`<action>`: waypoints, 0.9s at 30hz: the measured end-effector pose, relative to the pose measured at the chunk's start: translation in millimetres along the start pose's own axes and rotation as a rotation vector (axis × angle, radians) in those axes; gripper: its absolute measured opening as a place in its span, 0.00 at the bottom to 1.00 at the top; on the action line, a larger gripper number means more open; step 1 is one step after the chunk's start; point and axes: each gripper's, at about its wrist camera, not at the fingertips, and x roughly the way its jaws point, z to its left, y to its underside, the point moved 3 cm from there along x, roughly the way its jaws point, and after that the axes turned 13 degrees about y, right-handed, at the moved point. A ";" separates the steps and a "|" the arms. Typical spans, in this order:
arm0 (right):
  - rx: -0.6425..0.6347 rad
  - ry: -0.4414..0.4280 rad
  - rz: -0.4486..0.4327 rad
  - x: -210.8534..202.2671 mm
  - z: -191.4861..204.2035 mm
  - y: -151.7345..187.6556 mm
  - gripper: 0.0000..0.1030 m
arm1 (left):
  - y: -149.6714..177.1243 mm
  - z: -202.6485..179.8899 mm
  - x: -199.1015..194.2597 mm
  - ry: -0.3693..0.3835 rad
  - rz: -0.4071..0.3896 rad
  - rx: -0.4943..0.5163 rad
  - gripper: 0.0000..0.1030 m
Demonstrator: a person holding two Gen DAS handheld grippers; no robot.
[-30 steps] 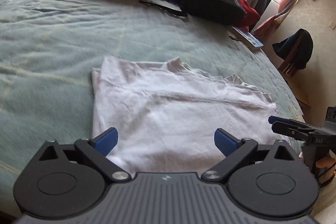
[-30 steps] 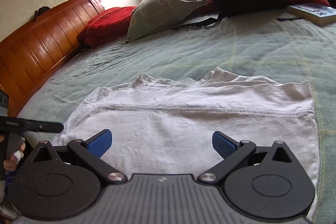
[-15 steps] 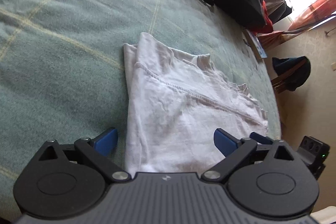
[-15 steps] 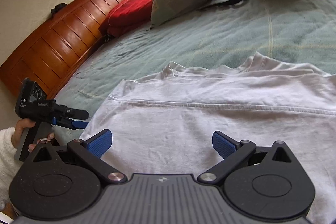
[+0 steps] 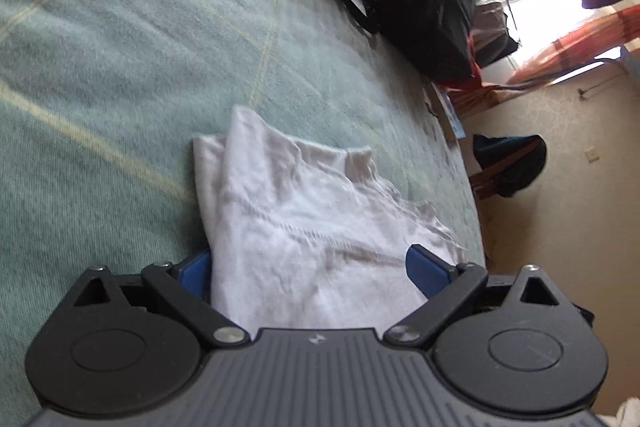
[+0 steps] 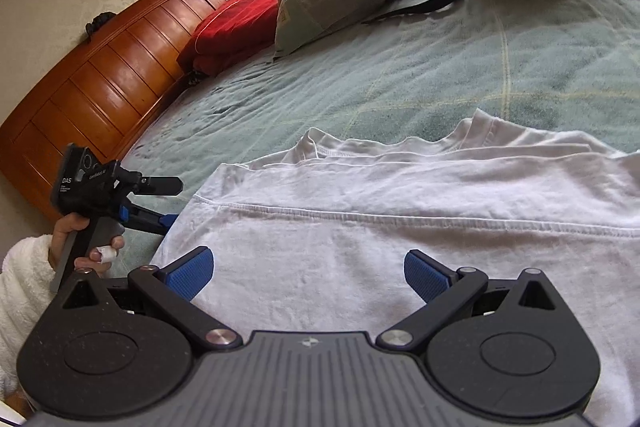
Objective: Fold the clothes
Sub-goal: 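Roll the left gripper sideways and bring it to the folded shirt edge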
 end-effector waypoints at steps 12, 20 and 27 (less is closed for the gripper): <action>-0.035 -0.006 -0.010 -9.4 11.3 -3.2 1.00 | 40.0 -4.6 0.6 0.127 0.065 -0.026 0.93; -0.071 -0.056 -0.034 -21.0 30.8 -1.0 1.00 | 9.4 -0.9 25.5 0.130 0.072 0.011 0.88; -0.077 -0.066 0.002 -13.1 31.0 2.6 1.00 | 25.9 13.8 2.4 0.143 0.122 0.022 0.63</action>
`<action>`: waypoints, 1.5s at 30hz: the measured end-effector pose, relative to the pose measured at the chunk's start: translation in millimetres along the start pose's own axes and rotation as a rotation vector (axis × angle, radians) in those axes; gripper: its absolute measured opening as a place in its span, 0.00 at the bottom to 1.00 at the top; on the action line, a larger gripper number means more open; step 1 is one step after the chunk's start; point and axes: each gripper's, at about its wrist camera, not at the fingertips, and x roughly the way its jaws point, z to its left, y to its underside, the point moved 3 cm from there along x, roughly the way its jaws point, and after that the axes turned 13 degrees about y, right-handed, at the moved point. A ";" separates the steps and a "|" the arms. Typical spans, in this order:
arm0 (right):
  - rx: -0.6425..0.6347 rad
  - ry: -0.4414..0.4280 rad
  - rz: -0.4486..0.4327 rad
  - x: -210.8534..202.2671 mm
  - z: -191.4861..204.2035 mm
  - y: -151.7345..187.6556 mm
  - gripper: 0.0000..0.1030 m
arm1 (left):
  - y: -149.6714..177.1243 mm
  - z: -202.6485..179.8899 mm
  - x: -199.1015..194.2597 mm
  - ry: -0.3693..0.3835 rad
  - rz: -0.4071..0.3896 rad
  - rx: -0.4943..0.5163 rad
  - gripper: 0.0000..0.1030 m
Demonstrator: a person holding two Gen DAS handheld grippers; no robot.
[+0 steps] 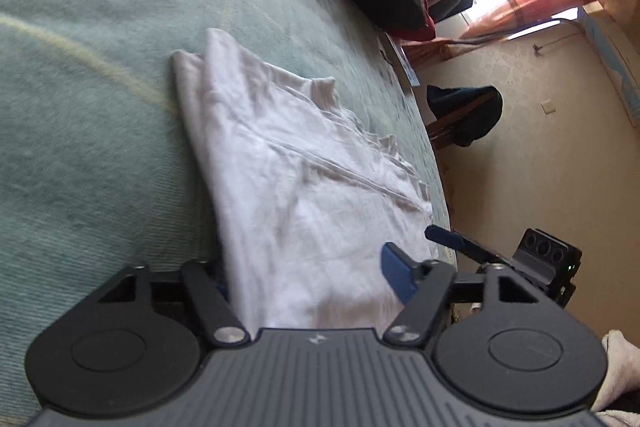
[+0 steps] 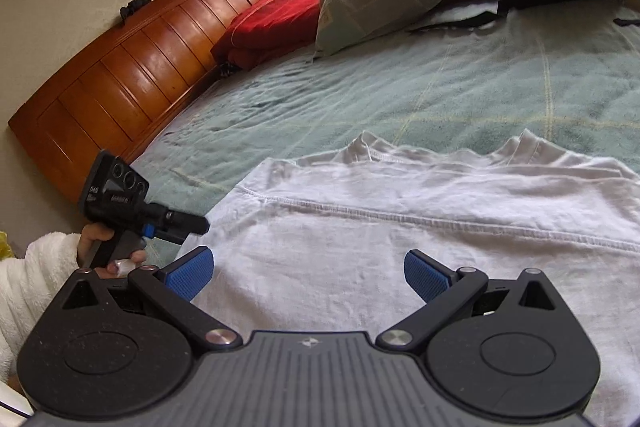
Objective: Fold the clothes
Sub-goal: 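Roll the left gripper sideways and bring it to the folded shirt edge, then close the left gripper on the shirt edge while the right gripper hovers open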
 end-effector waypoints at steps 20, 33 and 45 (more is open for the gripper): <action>0.092 -0.047 0.182 43.3 9.6 -15.9 1.00 | -7.2 0.6 17.1 -0.169 -0.006 0.096 0.20; 0.289 0.015 0.287 49.6 23.9 -17.6 1.00 | -2.5 -15.7 17.9 -0.282 -0.015 0.145 0.20; 0.344 0.160 0.278 60.0 41.0 10.4 1.00 | 1.8 -17.4 15.4 -0.288 -0.040 0.166 0.20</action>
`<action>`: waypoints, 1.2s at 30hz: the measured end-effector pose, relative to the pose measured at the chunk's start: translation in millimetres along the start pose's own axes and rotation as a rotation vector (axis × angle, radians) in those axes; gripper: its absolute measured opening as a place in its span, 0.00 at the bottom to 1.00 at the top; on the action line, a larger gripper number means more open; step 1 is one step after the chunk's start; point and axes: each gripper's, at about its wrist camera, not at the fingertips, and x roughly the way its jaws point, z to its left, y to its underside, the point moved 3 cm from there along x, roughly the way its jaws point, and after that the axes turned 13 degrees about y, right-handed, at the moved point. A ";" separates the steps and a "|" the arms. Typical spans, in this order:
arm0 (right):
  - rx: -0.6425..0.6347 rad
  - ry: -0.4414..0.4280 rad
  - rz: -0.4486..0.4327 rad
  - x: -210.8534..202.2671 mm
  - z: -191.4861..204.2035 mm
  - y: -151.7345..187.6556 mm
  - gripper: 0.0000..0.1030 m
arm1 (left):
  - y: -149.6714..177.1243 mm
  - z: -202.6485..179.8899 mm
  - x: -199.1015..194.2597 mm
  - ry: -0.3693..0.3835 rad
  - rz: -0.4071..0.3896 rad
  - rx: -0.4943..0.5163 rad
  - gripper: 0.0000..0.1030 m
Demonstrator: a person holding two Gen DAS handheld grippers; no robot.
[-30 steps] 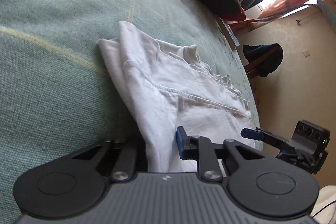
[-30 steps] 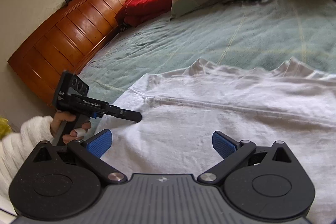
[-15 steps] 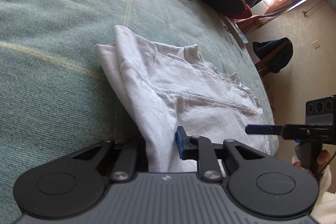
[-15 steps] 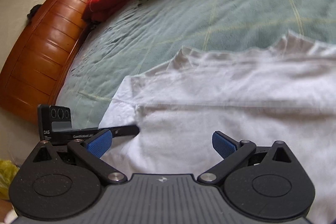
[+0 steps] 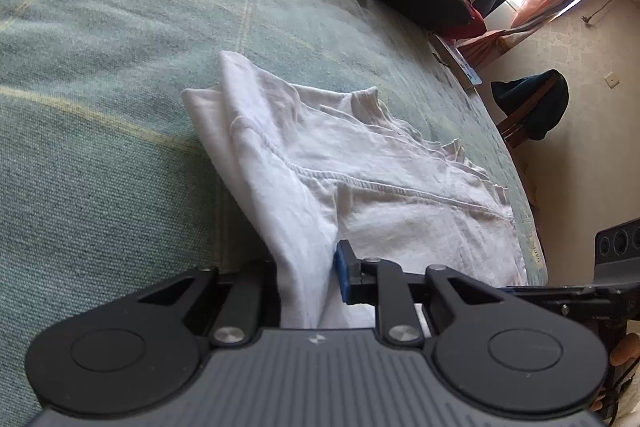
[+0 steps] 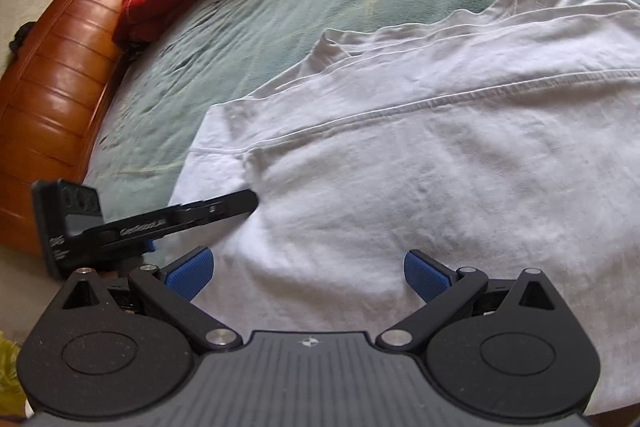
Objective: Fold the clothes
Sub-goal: 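Close the left gripper on the shirt edge while the right gripper hovers open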
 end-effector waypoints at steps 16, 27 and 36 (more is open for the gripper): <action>0.035 0.096 -0.123 28.0 -2.2 -87.7 1.00 | -3.6 2.0 0.8 0.025 0.040 0.015 0.20; -0.011 0.045 -0.135 10.0 5.1 -72.4 1.00 | -4.5 0.2 1.7 0.009 0.041 0.004 0.19; -0.043 0.026 -0.013 -3.7 0.5 -3.9 1.00 | -3.2 -3.9 3.3 -0.030 0.025 -0.012 0.20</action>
